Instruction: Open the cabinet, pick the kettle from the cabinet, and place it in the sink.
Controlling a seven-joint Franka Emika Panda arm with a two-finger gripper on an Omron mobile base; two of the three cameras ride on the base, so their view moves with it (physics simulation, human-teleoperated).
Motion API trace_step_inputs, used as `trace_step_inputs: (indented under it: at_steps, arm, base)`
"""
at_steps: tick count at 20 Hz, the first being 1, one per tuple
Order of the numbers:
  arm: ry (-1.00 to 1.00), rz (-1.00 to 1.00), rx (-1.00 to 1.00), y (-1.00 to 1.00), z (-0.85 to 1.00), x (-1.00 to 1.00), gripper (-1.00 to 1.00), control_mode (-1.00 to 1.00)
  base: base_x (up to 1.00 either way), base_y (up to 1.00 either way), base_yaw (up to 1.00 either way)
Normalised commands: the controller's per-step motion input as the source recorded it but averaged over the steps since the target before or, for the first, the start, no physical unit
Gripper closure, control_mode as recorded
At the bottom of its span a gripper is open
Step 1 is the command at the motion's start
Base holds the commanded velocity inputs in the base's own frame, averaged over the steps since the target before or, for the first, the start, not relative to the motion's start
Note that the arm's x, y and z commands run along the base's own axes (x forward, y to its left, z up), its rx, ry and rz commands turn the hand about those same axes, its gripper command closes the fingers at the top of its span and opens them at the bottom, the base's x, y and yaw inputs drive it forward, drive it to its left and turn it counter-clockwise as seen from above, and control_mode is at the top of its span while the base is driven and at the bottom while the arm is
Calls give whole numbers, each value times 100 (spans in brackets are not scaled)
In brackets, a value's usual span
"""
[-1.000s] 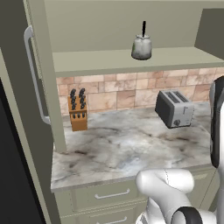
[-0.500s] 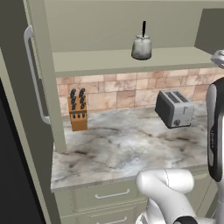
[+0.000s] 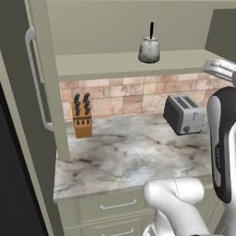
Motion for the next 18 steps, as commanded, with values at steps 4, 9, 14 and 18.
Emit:
trace_step_inputs:
  at_steps: [4,9,14,18]
  arm:
    - [1,17,-13,43,12,0,-100,-100]
    - [0,13,-14,41,13,1,-100,-100]
    - [0,7,-15,43,12,8,-100,-100]
    - [2,0,-20,39,12,14,-100,-100]
  base:
    - [0,0,0]
    - [0,0,0]
    - [0,0,0]
    - [0,0,0]
